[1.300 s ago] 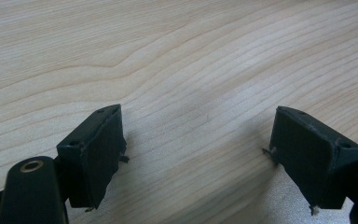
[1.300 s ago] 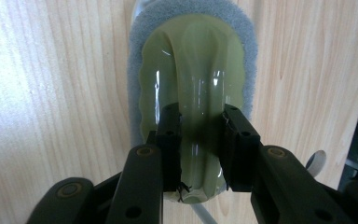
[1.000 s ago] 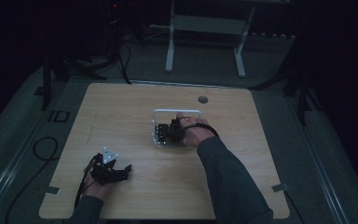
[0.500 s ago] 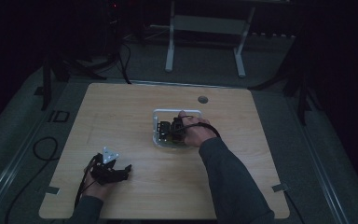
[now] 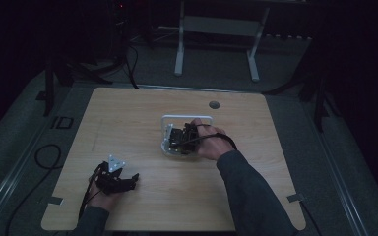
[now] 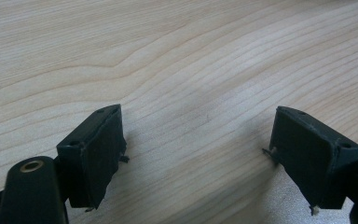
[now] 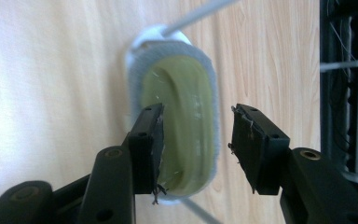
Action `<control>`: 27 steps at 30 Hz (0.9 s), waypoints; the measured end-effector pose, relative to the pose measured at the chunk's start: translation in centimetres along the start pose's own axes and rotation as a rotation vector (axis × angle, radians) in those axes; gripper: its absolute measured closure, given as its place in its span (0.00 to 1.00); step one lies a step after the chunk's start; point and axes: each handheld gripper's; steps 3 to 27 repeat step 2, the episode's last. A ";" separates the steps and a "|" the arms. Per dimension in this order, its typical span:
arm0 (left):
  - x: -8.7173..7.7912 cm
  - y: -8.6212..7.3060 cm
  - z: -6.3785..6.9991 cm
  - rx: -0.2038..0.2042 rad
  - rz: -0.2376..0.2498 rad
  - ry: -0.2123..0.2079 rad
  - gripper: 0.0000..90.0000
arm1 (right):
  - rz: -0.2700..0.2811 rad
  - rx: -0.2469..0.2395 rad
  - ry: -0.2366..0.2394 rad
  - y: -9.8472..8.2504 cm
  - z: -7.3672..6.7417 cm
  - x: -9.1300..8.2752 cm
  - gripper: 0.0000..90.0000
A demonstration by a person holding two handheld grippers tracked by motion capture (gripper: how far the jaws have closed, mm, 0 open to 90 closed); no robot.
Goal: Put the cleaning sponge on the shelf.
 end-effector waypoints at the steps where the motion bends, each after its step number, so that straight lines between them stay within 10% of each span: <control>1: 0.0 0.0 0.0 0.000 0.000 0.000 0.20 | 0.007 0.003 -0.002 -0.1 -0.2 -0.4 0.58; 27: 0.0 0.0 0.0 0.000 0.001 0.000 0.20 | 0.018 0.013 0.001 -0.3 -0.4 -0.9 0.57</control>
Point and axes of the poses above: each handheld gripper's, and its own axes: x roughly forward along the jaws, y roughly out of its top, z roughly to its right, and after that the axes turned 5 degrees about x, right-handed
